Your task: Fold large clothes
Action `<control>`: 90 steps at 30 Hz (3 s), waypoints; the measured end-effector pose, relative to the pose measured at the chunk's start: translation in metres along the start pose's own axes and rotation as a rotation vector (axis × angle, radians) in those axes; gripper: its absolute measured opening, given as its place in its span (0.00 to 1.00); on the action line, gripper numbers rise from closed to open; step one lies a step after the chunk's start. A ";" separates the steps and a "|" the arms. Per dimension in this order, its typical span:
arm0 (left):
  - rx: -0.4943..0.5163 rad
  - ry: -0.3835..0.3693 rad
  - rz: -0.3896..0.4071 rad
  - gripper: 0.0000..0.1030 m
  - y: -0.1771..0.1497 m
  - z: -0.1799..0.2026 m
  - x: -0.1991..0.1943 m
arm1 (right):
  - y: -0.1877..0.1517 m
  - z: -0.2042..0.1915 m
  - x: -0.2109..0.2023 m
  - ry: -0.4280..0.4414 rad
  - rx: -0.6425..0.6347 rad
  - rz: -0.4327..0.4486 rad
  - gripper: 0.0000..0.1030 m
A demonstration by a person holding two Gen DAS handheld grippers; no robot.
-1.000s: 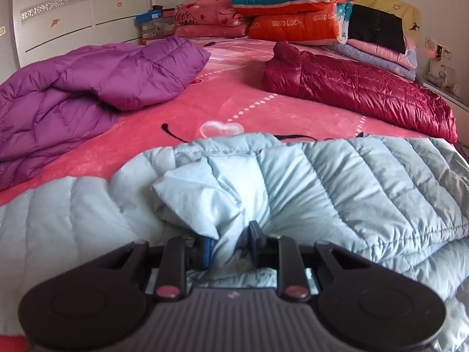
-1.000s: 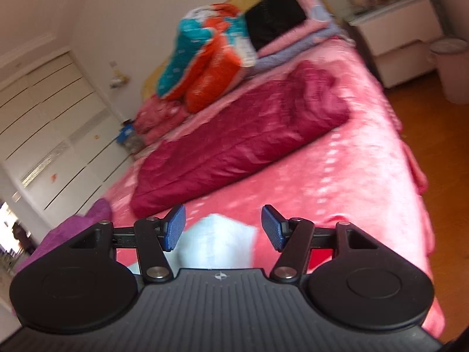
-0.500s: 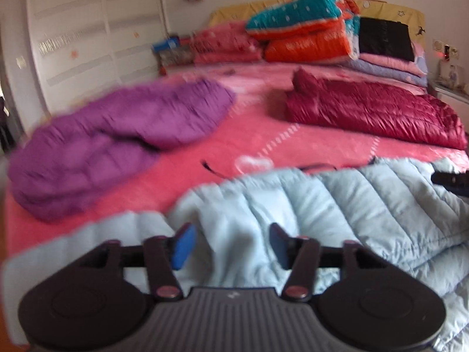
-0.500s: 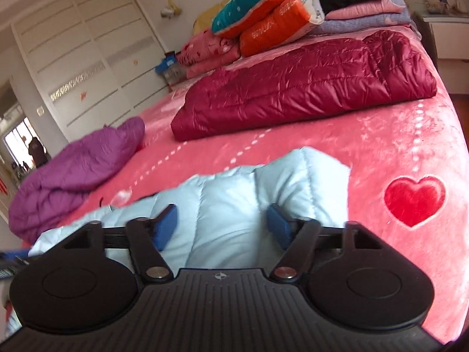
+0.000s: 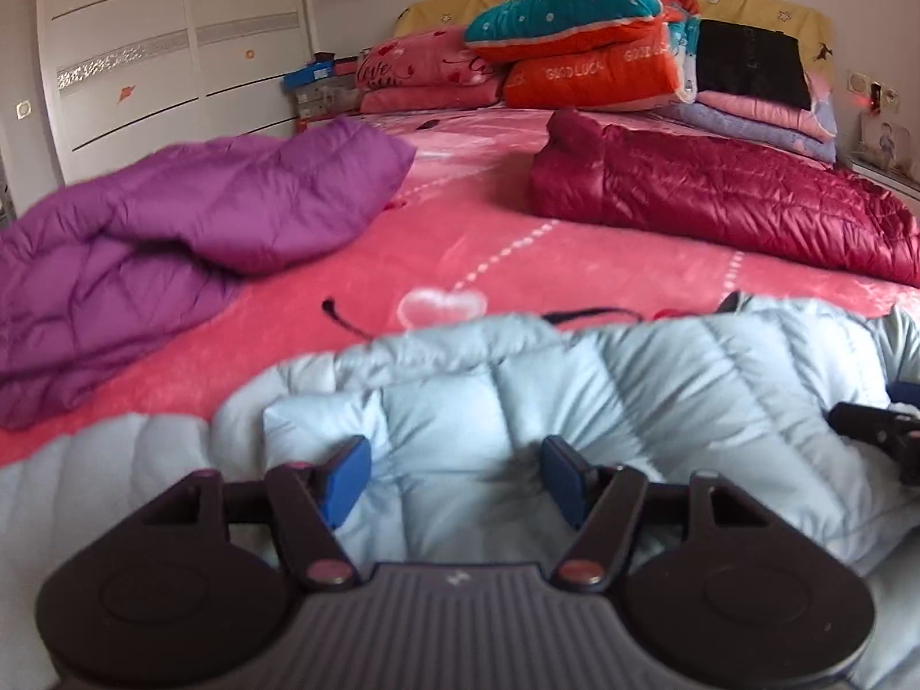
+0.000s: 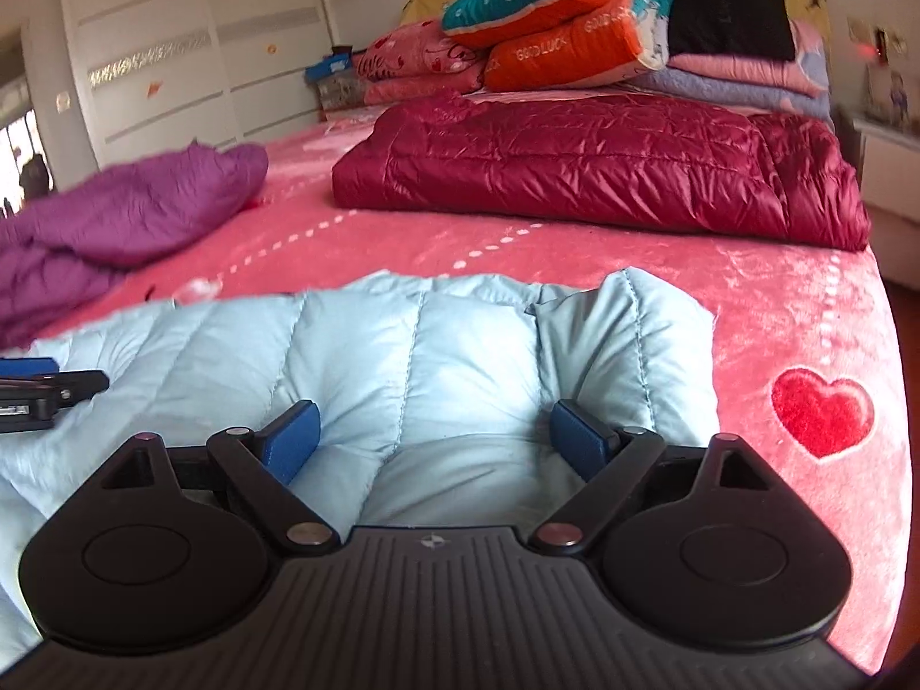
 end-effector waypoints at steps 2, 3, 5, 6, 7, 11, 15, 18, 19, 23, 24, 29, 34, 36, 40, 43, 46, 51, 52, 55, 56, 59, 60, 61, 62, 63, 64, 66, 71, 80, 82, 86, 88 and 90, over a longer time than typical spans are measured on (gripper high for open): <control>-0.016 -0.007 0.011 0.69 -0.004 -0.004 0.001 | -0.001 -0.003 0.004 -0.008 -0.021 -0.015 1.00; -0.017 -0.010 0.018 0.69 -0.005 -0.005 0.002 | -0.001 -0.003 0.006 -0.012 -0.028 -0.021 1.00; -0.018 -0.017 0.033 0.70 -0.009 -0.005 0.003 | -0.001 -0.005 0.008 -0.020 -0.040 -0.028 1.00; -0.018 -0.019 0.043 0.71 -0.011 -0.005 0.003 | -0.001 -0.006 0.010 -0.026 -0.048 -0.032 1.00; -0.021 -0.023 0.051 0.71 -0.014 -0.006 0.004 | -0.001 -0.007 0.011 -0.032 -0.057 -0.035 1.00; -0.041 -0.041 0.062 0.72 -0.018 -0.007 0.008 | -0.002 -0.011 0.014 -0.057 -0.095 -0.045 1.00; -0.055 -0.052 0.064 0.72 -0.019 -0.008 0.011 | -0.004 -0.012 0.014 -0.073 -0.117 -0.051 1.00; -0.057 -0.055 0.063 0.72 -0.018 -0.009 0.010 | -0.003 -0.012 0.014 -0.076 -0.121 -0.053 1.00; -0.060 -0.058 0.060 0.72 -0.017 -0.009 0.008 | -0.003 -0.011 0.014 -0.075 -0.119 -0.051 1.00; -0.091 -0.072 0.013 0.72 -0.010 -0.013 -0.010 | -0.002 -0.011 0.004 -0.067 -0.096 -0.031 1.00; -0.104 -0.082 0.013 0.72 -0.008 -0.014 -0.020 | -0.001 -0.010 -0.001 -0.071 -0.087 -0.030 1.00; -0.116 -0.127 0.005 0.74 -0.010 -0.018 -0.074 | 0.013 -0.019 -0.045 -0.085 -0.108 0.030 1.00; -0.080 -0.107 0.016 0.77 -0.035 -0.022 -0.115 | 0.003 -0.054 -0.071 -0.020 -0.156 0.006 1.00; -0.088 -0.095 0.007 0.77 -0.049 -0.026 -0.124 | -0.010 -0.071 -0.079 0.011 -0.164 -0.013 1.00; -0.073 -0.064 -0.007 0.78 -0.078 -0.029 -0.134 | -0.037 -0.106 -0.091 -0.002 -0.266 -0.074 1.00; -0.081 -0.059 -0.015 0.79 -0.095 -0.030 -0.139 | -0.052 -0.116 -0.102 -0.065 -0.306 -0.093 1.00; -0.042 -0.051 0.011 0.81 -0.106 -0.027 -0.145 | -0.062 -0.116 -0.115 -0.058 -0.264 -0.110 1.00; 0.011 -0.057 0.026 0.83 -0.120 -0.021 -0.151 | -0.080 -0.116 -0.135 -0.068 -0.230 -0.130 1.00; 0.016 -0.062 0.027 0.83 -0.122 -0.021 -0.153 | -0.086 -0.120 -0.142 -0.067 -0.226 -0.132 1.00; 0.022 -0.076 0.028 0.83 -0.125 -0.021 -0.160 | -0.097 -0.129 -0.162 -0.059 -0.224 -0.140 1.00; 0.021 -0.081 0.028 0.83 -0.126 -0.021 -0.163 | -0.100 -0.131 -0.167 -0.055 -0.223 -0.145 1.00; -0.030 -0.105 0.019 0.83 -0.122 -0.026 -0.175 | -0.105 -0.137 -0.181 -0.036 -0.218 -0.158 1.00; -0.062 -0.119 0.023 0.83 -0.119 -0.028 -0.181 | -0.106 -0.139 -0.186 -0.033 -0.217 -0.160 1.00; -0.090 -0.131 0.034 0.83 -0.115 -0.031 -0.187 | -0.108 -0.140 -0.191 -0.031 -0.216 -0.161 1.00; -0.113 -0.135 0.049 0.83 -0.110 -0.035 -0.192 | -0.108 -0.140 -0.197 -0.031 -0.213 -0.157 1.00; -0.140 -0.134 0.066 0.83 -0.103 -0.040 -0.197 | -0.108 -0.140 -0.203 -0.031 -0.209 -0.152 1.00; -0.176 -0.133 0.080 0.83 -0.097 -0.047 -0.201 | -0.107 -0.140 -0.211 -0.027 -0.203 -0.147 1.00; -0.261 -0.118 0.103 0.83 -0.085 -0.067 -0.205 | -0.105 -0.140 -0.225 -0.021 -0.195 -0.127 1.00; -0.413 0.028 0.175 0.83 -0.062 -0.144 -0.200 | -0.094 -0.136 -0.256 -0.022 -0.173 -0.042 1.00; -0.816 0.226 0.161 0.86 -0.069 -0.288 -0.175 | -0.099 -0.117 -0.251 -0.015 -0.036 -0.071 1.00; -0.908 0.205 0.150 0.86 -0.072 -0.307 -0.167 | -0.102 -0.113 -0.243 -0.016 0.002 -0.093 1.00; -1.054 0.161 0.143 0.86 -0.075 -0.333 -0.151 | -0.109 -0.111 -0.231 -0.019 0.068 -0.138 1.00; -1.125 0.125 0.145 0.86 -0.077 -0.344 -0.145 | -0.111 -0.112 -0.225 -0.024 0.079 -0.155 1.00; -1.169 0.095 0.145 0.86 -0.077 -0.349 -0.139 | -0.111 -0.115 -0.221 -0.026 0.072 -0.163 1.00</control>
Point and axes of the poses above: each gripper's, at about its wrist camera, not at the fingertips, and x roughly the way its jaws point, z to its right, y to its top, the point moved 9 cm from there along x, roughly the way its jaws point, and after that the axes turned 14 degrees about -x, right-handed, at the moved point
